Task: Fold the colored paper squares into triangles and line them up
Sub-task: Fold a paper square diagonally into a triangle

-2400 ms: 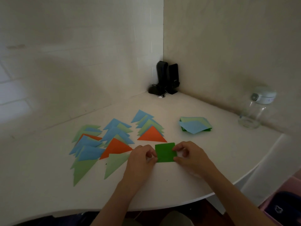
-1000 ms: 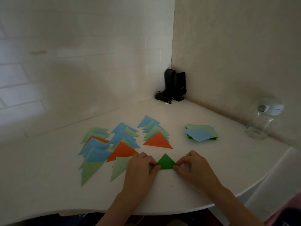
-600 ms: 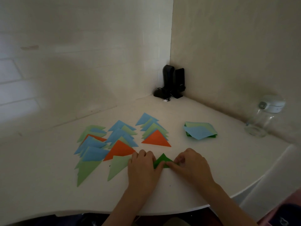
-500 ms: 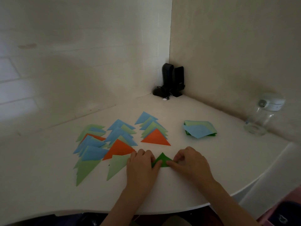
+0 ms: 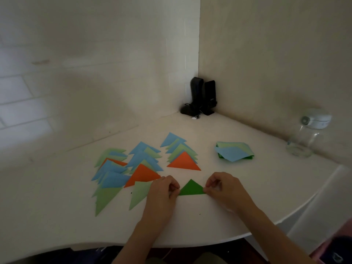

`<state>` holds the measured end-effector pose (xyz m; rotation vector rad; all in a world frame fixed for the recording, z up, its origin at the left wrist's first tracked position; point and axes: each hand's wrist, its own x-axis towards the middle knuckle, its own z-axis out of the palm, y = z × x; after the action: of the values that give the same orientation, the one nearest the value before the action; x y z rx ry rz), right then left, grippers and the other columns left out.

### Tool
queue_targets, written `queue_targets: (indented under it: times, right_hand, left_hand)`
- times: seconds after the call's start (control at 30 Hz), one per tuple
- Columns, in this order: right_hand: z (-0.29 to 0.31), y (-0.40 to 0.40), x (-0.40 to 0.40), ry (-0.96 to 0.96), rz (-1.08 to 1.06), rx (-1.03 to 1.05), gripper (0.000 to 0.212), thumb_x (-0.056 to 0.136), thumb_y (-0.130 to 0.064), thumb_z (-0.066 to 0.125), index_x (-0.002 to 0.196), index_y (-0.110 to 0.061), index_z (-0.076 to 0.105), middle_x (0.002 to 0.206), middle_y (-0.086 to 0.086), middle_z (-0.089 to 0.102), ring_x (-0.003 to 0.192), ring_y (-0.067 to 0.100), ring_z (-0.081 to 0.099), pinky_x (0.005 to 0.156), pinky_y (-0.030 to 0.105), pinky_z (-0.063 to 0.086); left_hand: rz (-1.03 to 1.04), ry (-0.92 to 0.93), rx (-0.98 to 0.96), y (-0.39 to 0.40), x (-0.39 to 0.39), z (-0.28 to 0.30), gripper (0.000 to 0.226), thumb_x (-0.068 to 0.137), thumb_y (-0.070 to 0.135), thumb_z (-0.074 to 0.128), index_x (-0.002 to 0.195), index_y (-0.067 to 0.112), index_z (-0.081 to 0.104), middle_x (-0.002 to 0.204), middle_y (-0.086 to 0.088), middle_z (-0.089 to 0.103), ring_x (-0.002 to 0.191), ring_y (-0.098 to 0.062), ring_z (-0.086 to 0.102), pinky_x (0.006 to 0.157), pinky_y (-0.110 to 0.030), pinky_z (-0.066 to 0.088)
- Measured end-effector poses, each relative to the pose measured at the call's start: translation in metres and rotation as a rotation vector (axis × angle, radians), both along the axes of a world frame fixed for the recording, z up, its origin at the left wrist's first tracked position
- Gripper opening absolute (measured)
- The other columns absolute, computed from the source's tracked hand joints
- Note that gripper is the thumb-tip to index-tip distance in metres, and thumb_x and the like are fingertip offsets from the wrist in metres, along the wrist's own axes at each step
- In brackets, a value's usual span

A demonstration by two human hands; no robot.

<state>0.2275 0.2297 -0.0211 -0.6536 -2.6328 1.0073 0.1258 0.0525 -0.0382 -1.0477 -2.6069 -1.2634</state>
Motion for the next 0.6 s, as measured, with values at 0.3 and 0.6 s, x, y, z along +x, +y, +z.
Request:
queue_targets:
  times: [0.3, 0.6]
  right_hand:
    - [0.0, -0.011, 0.003, -0.066, -0.033, 0.149, 0.02, 0.084, -0.037, 0.063, 0.076, -0.036, 0.045, 0.093, -0.01, 0.05, 0.09, 0.01, 0.054, 0.084, 0.03, 0.038]
    - [-0.006, -0.01, 0.004, -0.038, -0.034, 0.175, 0.026, 0.086, -0.038, 0.06, 0.072, -0.039, 0.038, 0.088, -0.013, 0.044, 0.092, 0.01, 0.053, 0.081, 0.029, 0.032]
  left_hand:
    - [0.035, 0.124, -0.251, 0.022, 0.02, 0.021, 0.029, 0.093, 0.034, 0.053, 0.116, 0.017, 0.051, 0.11, -0.002, 0.046, 0.102, -0.02, 0.044, 0.083, -0.026, 0.036]
    - [-0.023, 0.027, -0.201, 0.035, 0.014, 0.015, 0.032, 0.082, 0.02, 0.068, 0.111, 0.018, 0.055, 0.106, -0.002, 0.058, 0.097, -0.018, 0.053, 0.077, -0.023, 0.039]
